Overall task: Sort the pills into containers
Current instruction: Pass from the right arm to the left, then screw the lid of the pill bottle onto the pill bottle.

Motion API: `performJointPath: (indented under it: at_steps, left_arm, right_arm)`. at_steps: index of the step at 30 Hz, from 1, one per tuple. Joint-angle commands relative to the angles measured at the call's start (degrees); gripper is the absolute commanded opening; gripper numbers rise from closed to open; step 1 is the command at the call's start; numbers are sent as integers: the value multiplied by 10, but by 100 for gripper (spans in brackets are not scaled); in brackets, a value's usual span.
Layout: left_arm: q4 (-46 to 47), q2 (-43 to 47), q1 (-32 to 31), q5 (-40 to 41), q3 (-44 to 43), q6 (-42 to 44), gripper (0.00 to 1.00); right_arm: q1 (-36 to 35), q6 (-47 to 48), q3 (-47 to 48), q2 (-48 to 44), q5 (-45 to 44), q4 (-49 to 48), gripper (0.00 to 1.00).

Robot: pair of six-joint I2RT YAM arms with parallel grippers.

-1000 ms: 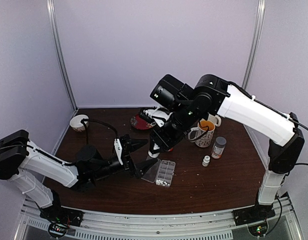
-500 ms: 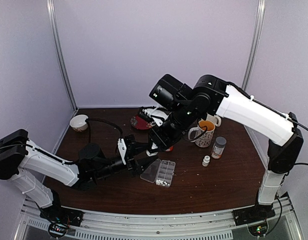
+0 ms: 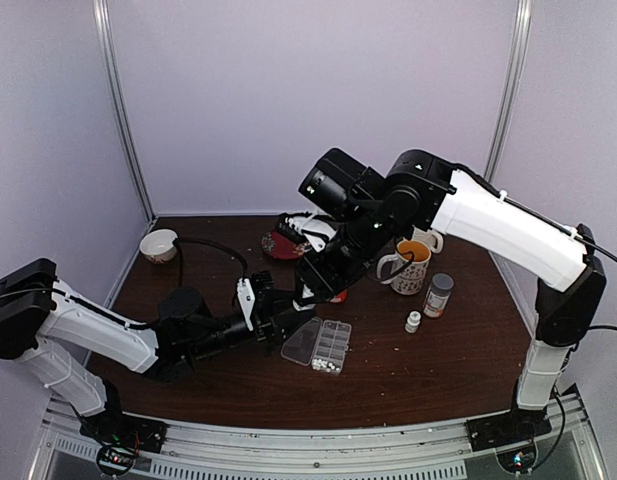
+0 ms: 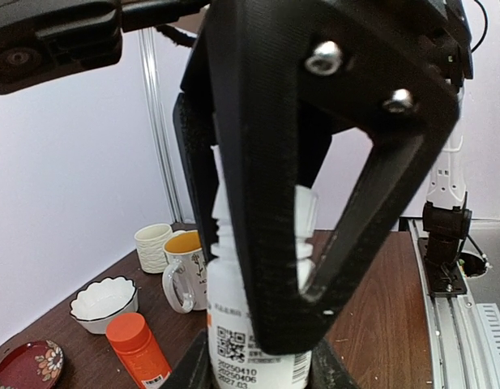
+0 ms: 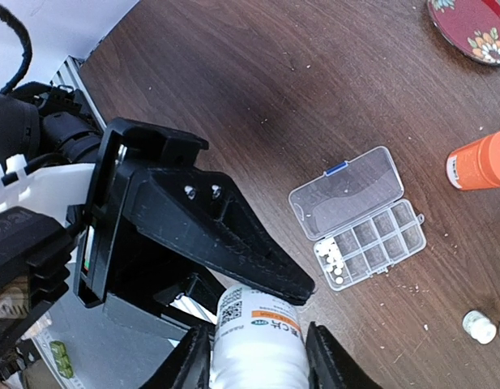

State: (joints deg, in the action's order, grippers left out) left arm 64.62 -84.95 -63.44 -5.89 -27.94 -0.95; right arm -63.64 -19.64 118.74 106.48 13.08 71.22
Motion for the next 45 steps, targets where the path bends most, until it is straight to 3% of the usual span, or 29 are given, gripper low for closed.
performJointPath:
  at_steps: [1, 5, 16, 31, 45]
  left_arm:
    - [36, -1, -1, 1, -6, 4, 20]
    - [51, -5, -2, -1, -2, 4, 19]
    - [49, -5, -1, -4, 6, 1, 18]
    - [33, 0, -2, -16, 2, -2, 19]
    - [16, 3, -6, -11, -4, 4, 18]
  right_arm:
    - [0, 7, 8, 8, 4, 3, 49]
    - [1, 17, 4, -2, 1, -1, 66]
    - [2, 72, 25, -39, -40, 34, 79]
    - [12, 155, 14, -62, -4, 45, 65]
    - [13, 137, 27, -34, -7, 37, 53]
